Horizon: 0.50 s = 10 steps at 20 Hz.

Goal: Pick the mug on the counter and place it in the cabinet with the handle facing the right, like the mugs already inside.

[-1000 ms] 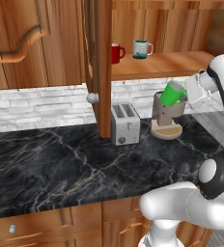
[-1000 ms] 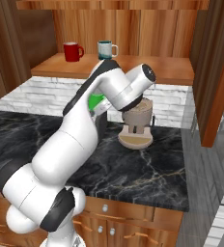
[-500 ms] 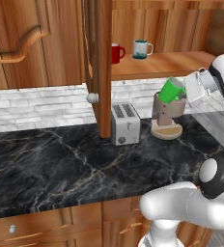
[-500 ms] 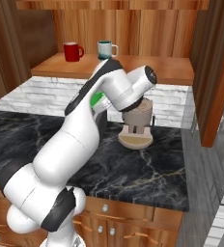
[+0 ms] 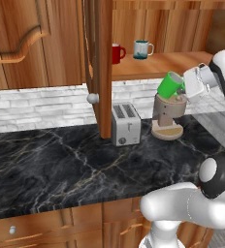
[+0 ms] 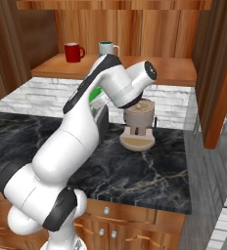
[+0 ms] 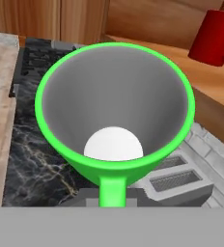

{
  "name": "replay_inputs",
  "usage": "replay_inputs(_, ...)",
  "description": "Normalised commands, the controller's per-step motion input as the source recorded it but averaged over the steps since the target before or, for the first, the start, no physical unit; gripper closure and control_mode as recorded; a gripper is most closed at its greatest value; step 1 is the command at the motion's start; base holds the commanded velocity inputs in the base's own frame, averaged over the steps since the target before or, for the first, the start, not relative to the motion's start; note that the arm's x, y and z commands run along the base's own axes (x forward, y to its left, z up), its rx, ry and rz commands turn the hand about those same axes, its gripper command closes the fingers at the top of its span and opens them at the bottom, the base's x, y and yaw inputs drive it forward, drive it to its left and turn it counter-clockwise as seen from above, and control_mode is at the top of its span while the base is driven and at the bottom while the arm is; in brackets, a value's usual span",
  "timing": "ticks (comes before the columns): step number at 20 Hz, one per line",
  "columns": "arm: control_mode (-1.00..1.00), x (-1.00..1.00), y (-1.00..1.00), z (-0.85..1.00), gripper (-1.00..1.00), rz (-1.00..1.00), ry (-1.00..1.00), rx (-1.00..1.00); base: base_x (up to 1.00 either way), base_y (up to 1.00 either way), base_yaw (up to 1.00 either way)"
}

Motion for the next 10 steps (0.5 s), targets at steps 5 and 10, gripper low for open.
replay_inputs(5,-1.0,0.06,0.06,0.18,1.0,0.0,0.0,0.03,0.0,0.0,0.0)
replay_inputs(10,-1.0,0.08,0.06,0.19,1.0,0.0,-0.01,0.01,0.0,0.0,0.0)
